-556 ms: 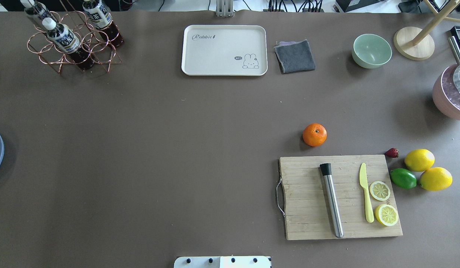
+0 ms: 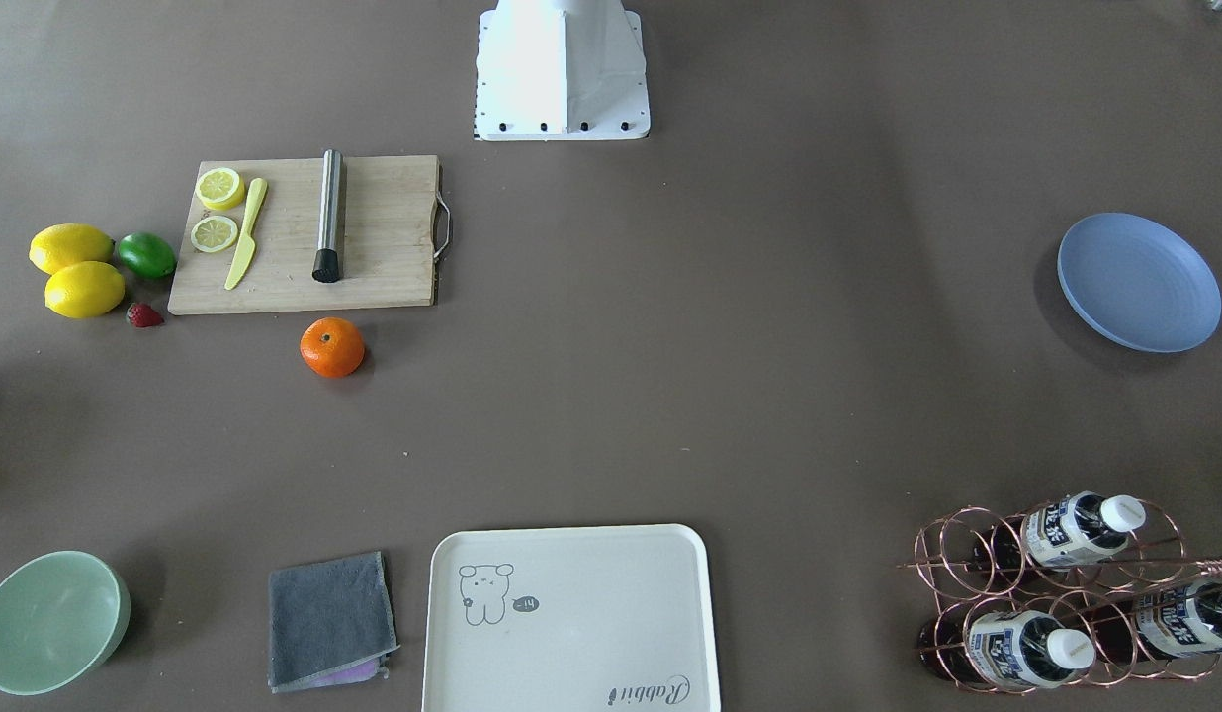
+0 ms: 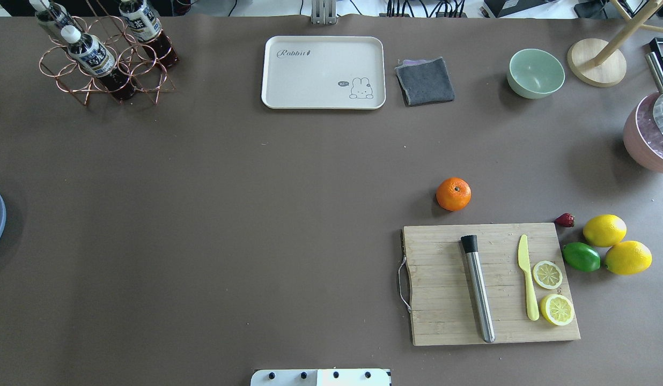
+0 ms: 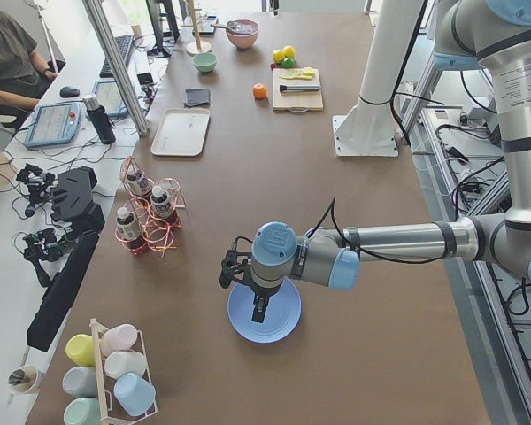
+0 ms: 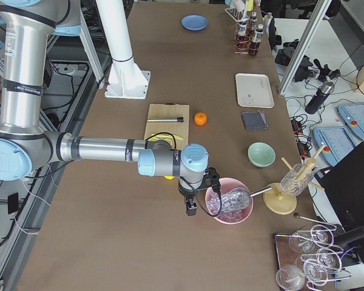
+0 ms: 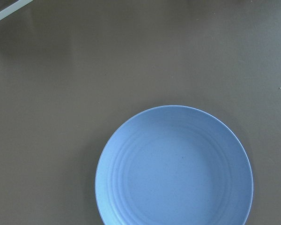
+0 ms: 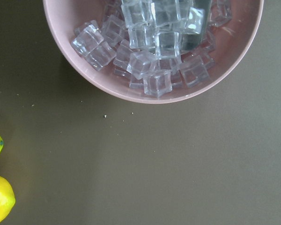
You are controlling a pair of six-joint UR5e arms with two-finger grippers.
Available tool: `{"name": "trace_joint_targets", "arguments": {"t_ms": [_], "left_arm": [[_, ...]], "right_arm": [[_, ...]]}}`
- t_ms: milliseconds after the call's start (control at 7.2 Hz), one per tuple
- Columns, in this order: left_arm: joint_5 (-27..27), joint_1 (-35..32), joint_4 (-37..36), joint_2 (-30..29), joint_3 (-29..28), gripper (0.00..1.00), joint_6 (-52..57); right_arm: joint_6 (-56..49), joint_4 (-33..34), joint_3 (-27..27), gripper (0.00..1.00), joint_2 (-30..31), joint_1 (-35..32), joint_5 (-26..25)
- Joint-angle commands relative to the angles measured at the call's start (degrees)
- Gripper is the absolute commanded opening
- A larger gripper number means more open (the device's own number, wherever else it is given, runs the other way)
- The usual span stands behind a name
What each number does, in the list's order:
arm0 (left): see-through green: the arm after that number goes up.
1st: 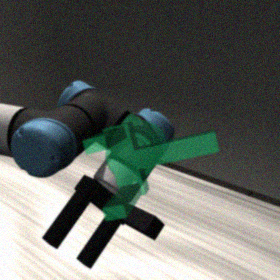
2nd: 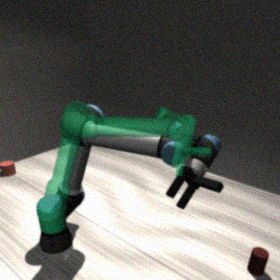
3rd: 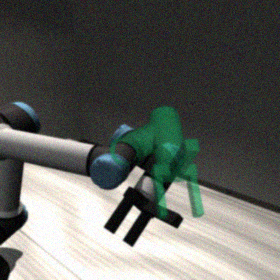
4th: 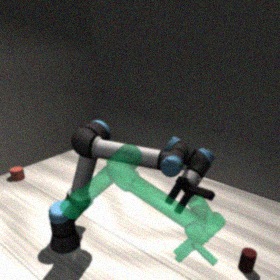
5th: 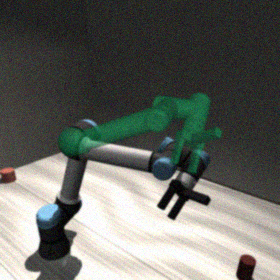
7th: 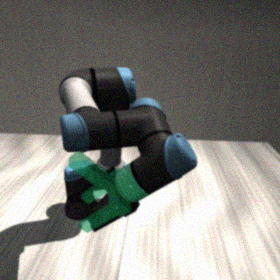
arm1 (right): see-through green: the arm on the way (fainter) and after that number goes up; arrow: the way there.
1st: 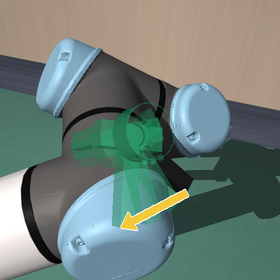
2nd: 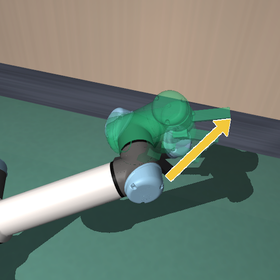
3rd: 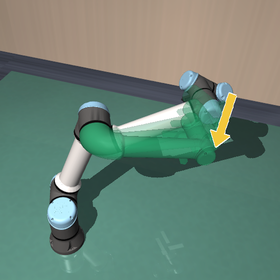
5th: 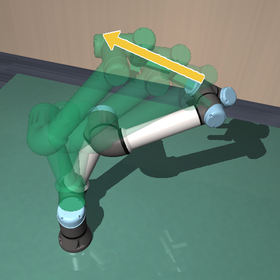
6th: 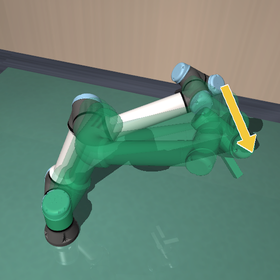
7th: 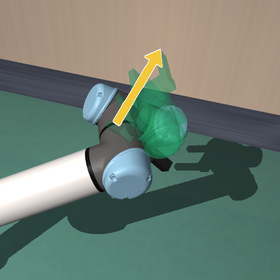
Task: Pick orange to plate
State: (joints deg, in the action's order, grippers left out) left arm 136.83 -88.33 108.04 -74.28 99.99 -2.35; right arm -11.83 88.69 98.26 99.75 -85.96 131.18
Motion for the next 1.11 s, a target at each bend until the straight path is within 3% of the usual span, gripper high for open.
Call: {"name": "trace_joint_targets", "arguments": {"t_ms": [0,972], "left_arm": [[-0.07,0.0,0.16,0.1,-0.06,0.97,0.07],[0.37,0.08,0.59,0.71,0.82,0.98,-0.37]], "right_arm": [[-0.03,0.0,-0.43,1.0,-0.08,0.09,0.22],[0.23,0.0,0.44,1.0,-0.08,0.09,0.22]]}}
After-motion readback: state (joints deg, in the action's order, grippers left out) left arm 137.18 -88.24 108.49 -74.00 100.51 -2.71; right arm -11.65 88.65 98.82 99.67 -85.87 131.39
